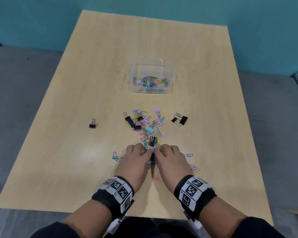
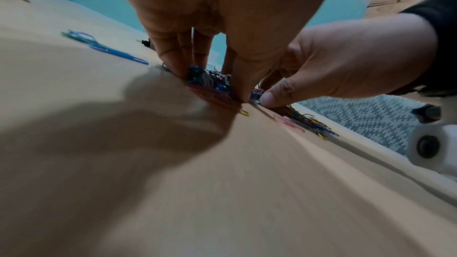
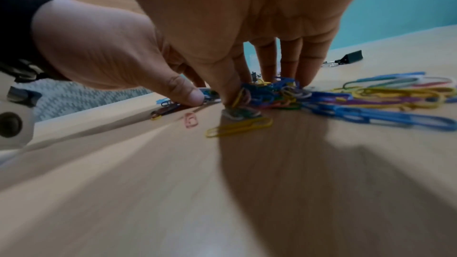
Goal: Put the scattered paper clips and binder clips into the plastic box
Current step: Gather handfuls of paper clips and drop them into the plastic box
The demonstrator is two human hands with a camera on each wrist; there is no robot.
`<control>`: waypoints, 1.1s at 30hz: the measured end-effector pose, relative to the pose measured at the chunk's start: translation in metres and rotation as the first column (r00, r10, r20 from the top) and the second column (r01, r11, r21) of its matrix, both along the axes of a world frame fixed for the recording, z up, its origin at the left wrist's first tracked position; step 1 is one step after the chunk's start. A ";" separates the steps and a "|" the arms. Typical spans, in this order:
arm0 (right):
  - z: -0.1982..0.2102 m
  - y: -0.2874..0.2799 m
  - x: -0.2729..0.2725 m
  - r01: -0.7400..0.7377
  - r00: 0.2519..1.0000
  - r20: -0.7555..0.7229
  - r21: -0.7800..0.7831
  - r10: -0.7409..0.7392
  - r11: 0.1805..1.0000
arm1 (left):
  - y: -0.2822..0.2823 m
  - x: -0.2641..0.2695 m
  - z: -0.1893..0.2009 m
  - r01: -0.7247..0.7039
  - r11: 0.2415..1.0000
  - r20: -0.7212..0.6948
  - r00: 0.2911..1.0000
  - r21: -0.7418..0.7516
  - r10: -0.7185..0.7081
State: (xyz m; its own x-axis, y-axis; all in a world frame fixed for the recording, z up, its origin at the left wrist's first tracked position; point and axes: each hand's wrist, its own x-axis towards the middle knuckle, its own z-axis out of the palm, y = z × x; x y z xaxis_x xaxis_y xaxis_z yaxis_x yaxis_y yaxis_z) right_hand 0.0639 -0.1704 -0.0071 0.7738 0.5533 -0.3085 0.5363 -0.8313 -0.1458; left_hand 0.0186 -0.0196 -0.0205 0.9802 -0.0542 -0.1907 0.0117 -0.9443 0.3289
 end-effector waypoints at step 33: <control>0.076 0.016 0.180 0.793 0.479 -0.867 0.362 -0.135 0.489 | 0.079 0.162 0.086 -0.657 0.175 -0.581 0.739 -0.733 0.341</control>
State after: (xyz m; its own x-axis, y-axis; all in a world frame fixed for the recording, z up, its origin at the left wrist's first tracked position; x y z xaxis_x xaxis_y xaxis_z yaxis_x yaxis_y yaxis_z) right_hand 0.2441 -0.1546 0.0686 0.6940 0.4323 -0.5758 -0.4570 -0.3535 -0.8162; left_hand 0.1808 0.0590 0.0653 0.7884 0.1482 -0.5970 0.5804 0.1425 0.8018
